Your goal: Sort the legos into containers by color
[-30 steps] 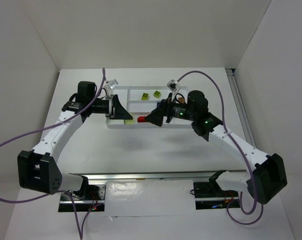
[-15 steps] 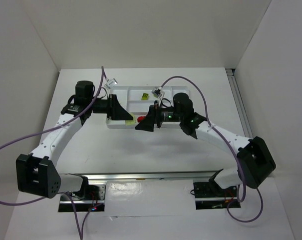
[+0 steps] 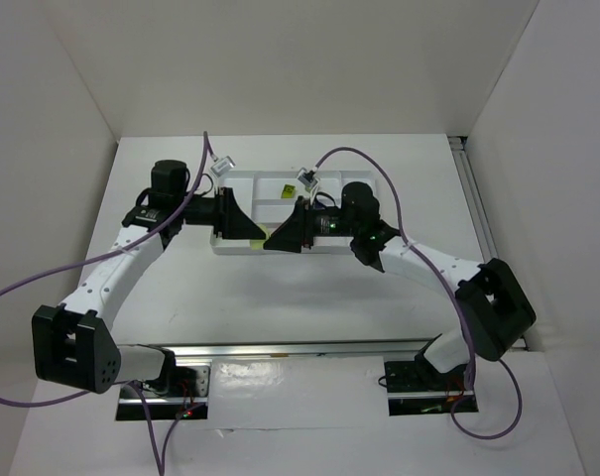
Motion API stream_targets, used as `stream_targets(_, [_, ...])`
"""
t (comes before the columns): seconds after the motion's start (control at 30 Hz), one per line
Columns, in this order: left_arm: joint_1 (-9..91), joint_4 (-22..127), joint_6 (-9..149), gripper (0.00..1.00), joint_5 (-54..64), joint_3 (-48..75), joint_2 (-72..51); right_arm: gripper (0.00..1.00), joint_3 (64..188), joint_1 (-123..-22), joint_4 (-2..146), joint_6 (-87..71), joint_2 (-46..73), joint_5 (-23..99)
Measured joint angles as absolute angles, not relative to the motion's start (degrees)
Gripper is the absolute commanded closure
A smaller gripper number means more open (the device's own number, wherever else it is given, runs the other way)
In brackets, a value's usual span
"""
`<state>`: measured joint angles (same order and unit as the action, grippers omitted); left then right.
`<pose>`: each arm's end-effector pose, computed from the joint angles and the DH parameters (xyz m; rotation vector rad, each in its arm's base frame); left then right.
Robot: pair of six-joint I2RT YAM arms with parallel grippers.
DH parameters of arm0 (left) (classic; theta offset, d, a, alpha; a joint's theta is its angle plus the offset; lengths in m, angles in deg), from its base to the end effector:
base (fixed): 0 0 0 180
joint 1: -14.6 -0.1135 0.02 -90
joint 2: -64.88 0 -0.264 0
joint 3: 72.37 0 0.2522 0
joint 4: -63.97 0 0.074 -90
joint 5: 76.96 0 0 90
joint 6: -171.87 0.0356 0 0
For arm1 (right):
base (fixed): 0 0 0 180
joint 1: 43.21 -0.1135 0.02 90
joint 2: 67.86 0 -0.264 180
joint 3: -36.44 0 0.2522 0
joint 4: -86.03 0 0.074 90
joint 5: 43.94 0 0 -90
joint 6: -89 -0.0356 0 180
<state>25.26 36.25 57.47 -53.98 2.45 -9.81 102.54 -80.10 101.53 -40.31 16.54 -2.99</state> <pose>0.2695 -0.0841 0.3280 0.5355 2.0006 -1.5643 0.2485 0.2201 0.2923 -0.7198 1.7573 1.6488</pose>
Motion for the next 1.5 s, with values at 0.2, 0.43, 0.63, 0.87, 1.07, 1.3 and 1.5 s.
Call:
stream_targets(0.2, [25.3,36.3,57.5,1.0,-54.2,2.4,-9.8,0.52,102.8,-80.3,105.5,-42.9,17.9,-4.5])
stream_targets(0.43, [25.2,36.2,57.5,1.0,-55.2,2.4,-9.8,0.85,102.8,-80.3,107.9,-45.3,19.0,-6.0])
stream_targets(0.63, [25.3,35.8,57.7,0.48,-54.4,2.5,-9.8,0.98,102.7,-80.3,107.1,-44.9,18.6,-5.0])
stream_targets(0.87, [25.7,34.3,57.9,0.36,-52.8,2.6,-9.4,1.0,101.1,-79.8,103.9,-43.3,14.7,-1.3])
stream_targets(1.07, [25.8,36.4,57.5,0.32,-53.4,1.2,-7.3,1.0,100.7,-77.8,104.1,-43.4,12.3,-1.1])
stream_targets(1.3, [25.7,40.4,54.7,0.28,-55.6,-0.5,-6.8,1.0,100.3,-77.5,104.6,-43.8,12.3,-1.4])
stream_targets(1.5, [25.7,43.5,52.8,0.3,-56.5,-0.5,-7.0,1.0,100.3,-77.5,105.2,-44.4,12.3,-1.8])
